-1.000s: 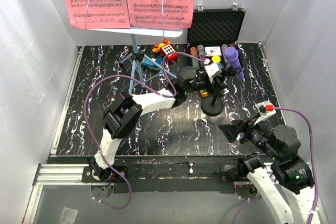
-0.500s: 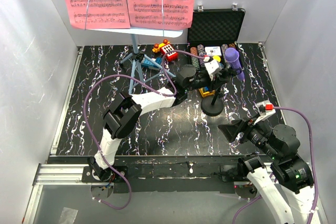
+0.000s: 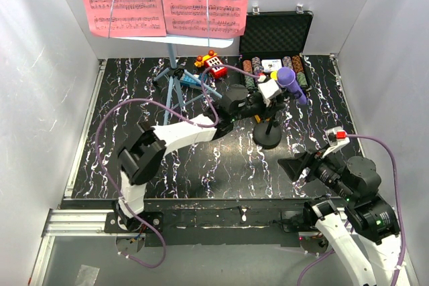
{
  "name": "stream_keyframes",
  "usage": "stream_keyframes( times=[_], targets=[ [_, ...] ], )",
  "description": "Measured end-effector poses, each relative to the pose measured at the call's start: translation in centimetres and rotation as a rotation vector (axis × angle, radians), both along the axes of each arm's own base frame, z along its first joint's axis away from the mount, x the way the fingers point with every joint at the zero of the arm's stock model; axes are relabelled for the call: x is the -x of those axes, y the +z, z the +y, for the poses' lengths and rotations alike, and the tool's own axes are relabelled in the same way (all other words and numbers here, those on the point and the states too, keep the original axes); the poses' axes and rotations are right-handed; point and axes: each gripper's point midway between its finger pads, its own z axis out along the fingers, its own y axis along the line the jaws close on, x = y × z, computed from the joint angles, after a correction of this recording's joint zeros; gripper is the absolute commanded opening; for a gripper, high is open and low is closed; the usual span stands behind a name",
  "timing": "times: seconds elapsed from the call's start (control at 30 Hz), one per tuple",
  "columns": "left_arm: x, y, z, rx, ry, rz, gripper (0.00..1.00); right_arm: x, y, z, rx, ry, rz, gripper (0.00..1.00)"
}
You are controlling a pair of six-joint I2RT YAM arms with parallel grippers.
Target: Pack up the instrument practice props
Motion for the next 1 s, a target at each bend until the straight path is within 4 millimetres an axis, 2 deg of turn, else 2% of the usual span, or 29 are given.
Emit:
stream_keyframes(
  times=[0.3, 0.47, 0.63, 0.87, 1.0],
  targets=[
    [4.7, 2.1, 8.1, -0.12, 0.121, 0.018, 0.0, -0.4, -0.1, 0.2, 0.022, 0.013, 0.006, 0.83],
    [6.8, 4.2, 12.9, -0.082, 0.2, 0.016, 0.0, -0.5, 0.1, 0.9, 0.009, 0.046, 0.023, 0.82],
    [9.2, 4.7, 17.9, -0.03, 0.28, 0.014, 0.0, -0.9, 0.0, 2.0, -0.009, 0.088, 0.07, 0.79],
    [10.6, 5.4, 22.9, 0.04, 0.398, 0.031, 0.0, -1.5, 0.0, 3.8, -0.05, 0.16, 0.11, 0.76],
    [10.5, 3.9, 24.4, 0.04, 0.454, 0.057, 0.0, -2.2, -0.6, 5.0, -0.064, 0.199, 0.161, 0.76]
  ],
)
